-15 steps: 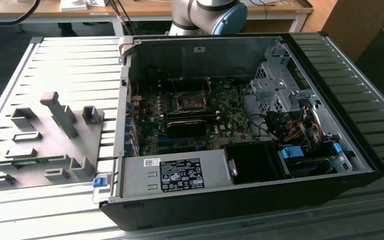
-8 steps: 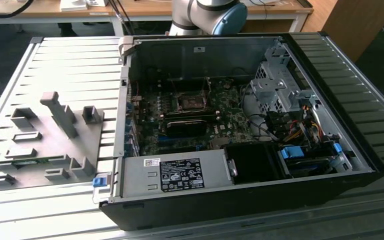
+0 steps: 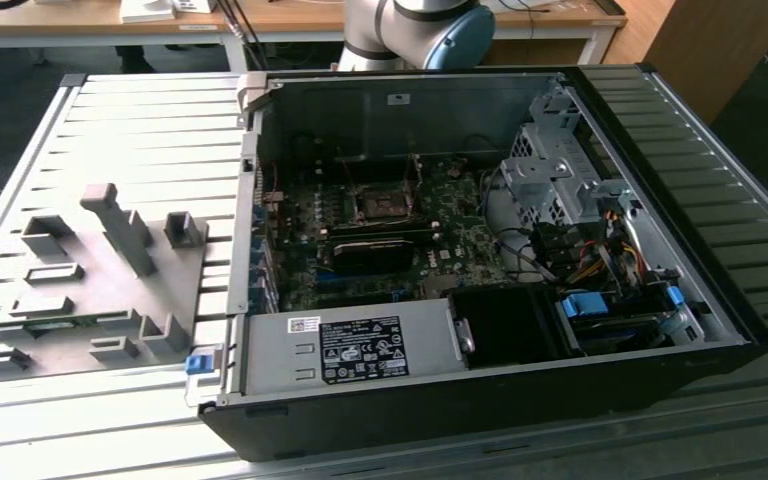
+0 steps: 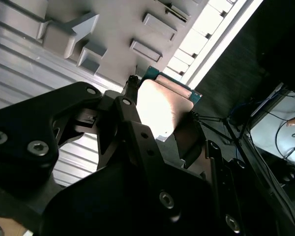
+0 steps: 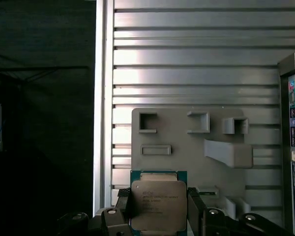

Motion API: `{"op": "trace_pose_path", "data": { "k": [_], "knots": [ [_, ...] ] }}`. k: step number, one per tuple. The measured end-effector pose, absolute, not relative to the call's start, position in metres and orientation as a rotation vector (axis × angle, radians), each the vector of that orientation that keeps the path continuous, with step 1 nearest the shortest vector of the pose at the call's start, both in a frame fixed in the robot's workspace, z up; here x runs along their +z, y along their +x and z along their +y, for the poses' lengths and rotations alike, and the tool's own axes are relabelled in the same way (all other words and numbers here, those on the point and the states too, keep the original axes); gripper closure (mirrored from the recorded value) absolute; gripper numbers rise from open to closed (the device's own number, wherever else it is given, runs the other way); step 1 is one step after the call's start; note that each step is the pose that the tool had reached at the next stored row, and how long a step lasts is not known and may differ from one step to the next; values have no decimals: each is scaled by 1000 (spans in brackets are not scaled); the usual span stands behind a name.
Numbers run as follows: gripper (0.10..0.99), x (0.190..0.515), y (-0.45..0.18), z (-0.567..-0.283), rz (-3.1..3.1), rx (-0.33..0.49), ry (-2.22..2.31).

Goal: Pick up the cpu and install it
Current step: 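Pick up the cpu and move it towards the insertion slot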

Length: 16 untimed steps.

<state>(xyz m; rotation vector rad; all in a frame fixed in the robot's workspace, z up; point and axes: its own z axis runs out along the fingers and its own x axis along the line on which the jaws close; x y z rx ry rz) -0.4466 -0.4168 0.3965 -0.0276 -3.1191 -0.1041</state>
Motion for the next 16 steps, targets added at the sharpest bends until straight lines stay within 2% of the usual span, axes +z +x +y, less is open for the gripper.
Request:
{"op": "trace_pose_path", "data": {
  "k": [16],
  "knots": [
    [541,427,-447,-416,-3119,-104,-28]
  ]
}}
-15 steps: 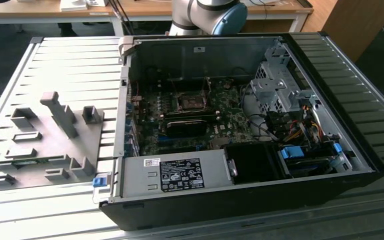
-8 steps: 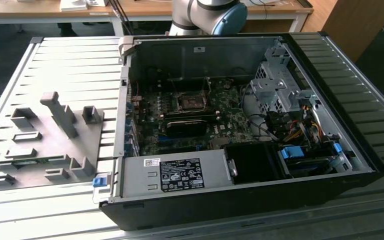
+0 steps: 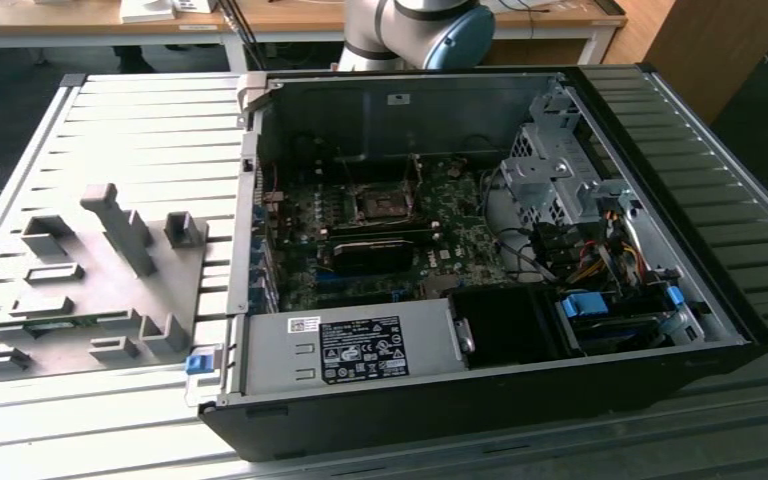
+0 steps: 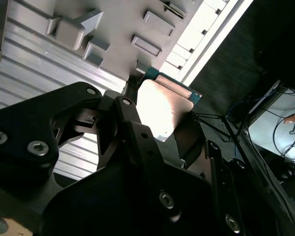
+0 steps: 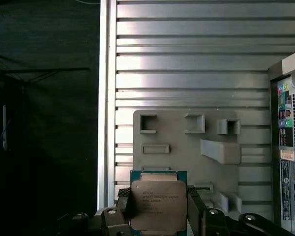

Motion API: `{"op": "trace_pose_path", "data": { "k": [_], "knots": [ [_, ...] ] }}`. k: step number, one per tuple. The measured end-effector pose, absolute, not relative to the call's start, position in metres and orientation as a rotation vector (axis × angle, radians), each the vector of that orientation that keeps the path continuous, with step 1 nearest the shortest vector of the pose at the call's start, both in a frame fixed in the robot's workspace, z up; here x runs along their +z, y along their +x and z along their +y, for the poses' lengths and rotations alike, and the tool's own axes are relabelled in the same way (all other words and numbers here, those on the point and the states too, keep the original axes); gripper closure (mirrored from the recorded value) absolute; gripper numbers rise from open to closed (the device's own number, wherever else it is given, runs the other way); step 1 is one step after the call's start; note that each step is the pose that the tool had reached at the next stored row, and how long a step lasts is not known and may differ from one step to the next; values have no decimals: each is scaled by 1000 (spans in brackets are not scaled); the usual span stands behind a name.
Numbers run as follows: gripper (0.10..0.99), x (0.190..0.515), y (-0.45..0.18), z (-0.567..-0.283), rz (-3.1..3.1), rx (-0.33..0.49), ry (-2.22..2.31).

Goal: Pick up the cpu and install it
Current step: 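Pick up the cpu and move it towards the insertion slot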

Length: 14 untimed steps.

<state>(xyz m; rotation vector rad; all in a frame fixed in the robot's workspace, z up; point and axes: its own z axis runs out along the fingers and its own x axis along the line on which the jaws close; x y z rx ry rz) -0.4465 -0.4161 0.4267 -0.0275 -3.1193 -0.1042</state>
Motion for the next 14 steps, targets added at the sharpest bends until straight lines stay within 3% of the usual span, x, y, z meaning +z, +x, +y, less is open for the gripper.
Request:
{"op": "trace_pose_path", "data": {
  "k": [14],
  "knots": [
    [541,427,-432,-416,-3119,-104,-28]
  ]
}}
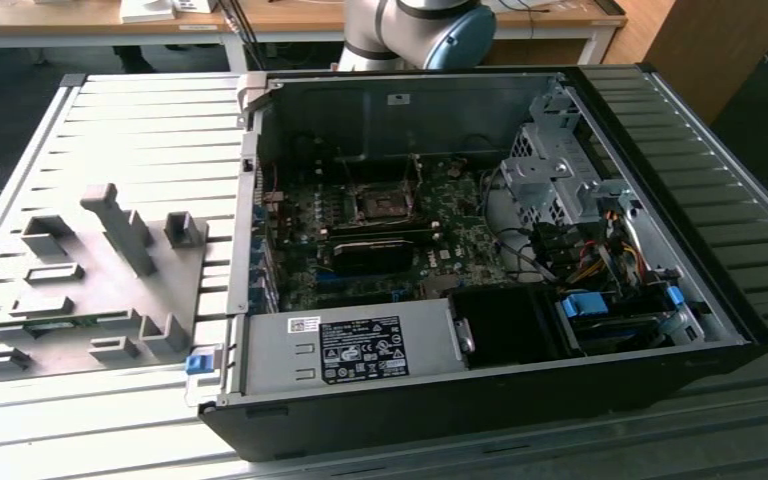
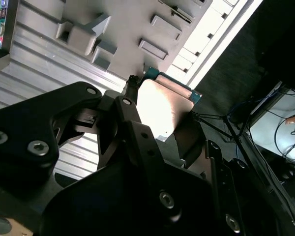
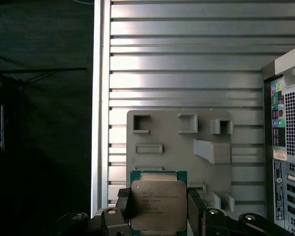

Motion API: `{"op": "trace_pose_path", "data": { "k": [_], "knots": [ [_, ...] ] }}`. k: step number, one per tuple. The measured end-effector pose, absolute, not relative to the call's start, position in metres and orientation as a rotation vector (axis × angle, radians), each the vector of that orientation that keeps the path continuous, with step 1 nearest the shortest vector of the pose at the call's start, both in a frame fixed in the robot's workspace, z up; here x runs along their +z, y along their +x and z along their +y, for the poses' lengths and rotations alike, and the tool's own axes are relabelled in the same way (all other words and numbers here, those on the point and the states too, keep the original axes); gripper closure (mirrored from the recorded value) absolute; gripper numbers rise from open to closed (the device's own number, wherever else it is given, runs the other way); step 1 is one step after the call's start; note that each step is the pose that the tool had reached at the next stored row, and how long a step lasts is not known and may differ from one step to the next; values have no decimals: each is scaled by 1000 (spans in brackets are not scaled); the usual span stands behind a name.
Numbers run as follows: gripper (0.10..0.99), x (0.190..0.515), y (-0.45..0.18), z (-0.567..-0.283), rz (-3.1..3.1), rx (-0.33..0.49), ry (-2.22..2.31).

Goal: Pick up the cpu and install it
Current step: 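Pick up the cpu and move it towards the insertion slot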

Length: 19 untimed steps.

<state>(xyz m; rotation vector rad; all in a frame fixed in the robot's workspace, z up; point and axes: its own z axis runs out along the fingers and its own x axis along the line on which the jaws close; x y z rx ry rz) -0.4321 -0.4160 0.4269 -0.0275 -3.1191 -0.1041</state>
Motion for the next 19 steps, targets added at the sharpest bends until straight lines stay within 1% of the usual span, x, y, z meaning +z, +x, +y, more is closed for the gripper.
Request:
{"op": "trace_pose_path", "data": {
  "k": [19],
  "knots": [
    [541,427,-417,-416,-3119,-104,-28]
  ]
}}
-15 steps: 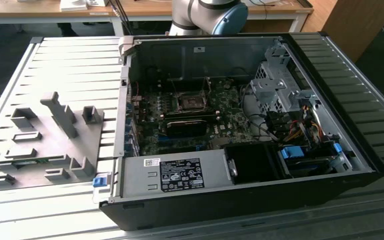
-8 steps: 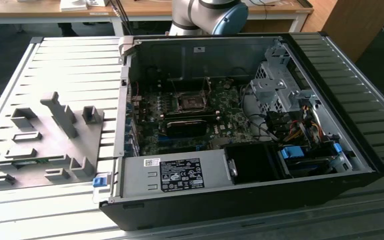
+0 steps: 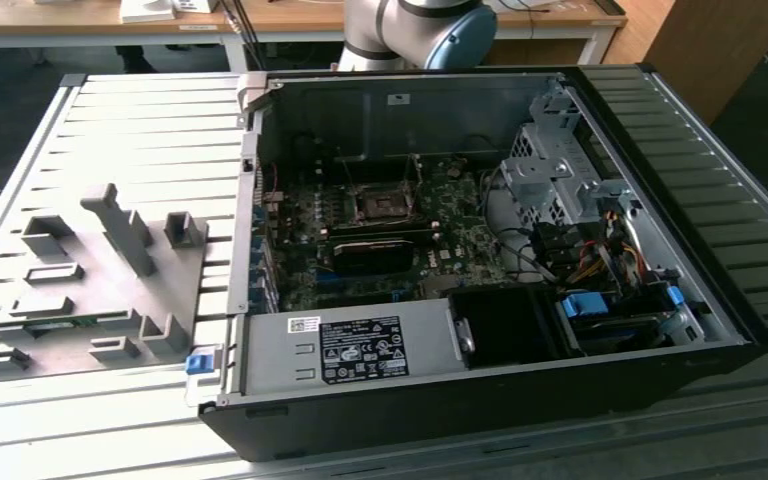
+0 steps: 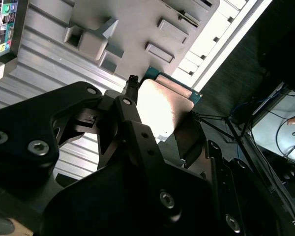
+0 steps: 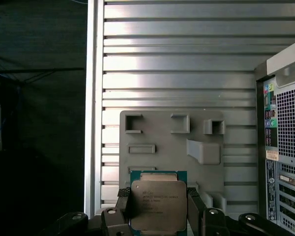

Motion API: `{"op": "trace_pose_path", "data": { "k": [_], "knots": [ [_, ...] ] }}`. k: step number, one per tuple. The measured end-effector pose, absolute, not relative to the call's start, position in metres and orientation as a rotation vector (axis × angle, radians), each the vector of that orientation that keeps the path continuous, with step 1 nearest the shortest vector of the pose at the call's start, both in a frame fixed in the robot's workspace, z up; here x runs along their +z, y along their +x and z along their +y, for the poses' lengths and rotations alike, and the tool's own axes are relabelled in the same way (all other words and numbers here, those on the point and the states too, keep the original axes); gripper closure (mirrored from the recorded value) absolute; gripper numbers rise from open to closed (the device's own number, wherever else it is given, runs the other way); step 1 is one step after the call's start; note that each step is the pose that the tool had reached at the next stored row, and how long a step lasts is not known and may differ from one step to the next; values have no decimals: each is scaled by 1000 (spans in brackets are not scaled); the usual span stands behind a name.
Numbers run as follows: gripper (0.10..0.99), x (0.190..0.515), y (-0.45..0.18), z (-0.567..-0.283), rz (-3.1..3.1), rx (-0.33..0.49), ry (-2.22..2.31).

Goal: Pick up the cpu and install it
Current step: 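Pick up the cpu and move it towards the insertion slot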

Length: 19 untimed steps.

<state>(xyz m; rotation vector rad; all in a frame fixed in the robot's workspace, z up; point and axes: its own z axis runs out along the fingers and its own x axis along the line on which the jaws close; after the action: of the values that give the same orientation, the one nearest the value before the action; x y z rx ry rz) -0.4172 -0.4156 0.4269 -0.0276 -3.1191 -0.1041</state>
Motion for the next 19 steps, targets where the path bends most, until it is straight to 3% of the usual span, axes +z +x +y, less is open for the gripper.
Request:
{"op": "trace_pose_path", "data": {
  "k": [19],
  "knots": [
    [541,427,-407,-415,-3119,-104,-28]
  ]
}}
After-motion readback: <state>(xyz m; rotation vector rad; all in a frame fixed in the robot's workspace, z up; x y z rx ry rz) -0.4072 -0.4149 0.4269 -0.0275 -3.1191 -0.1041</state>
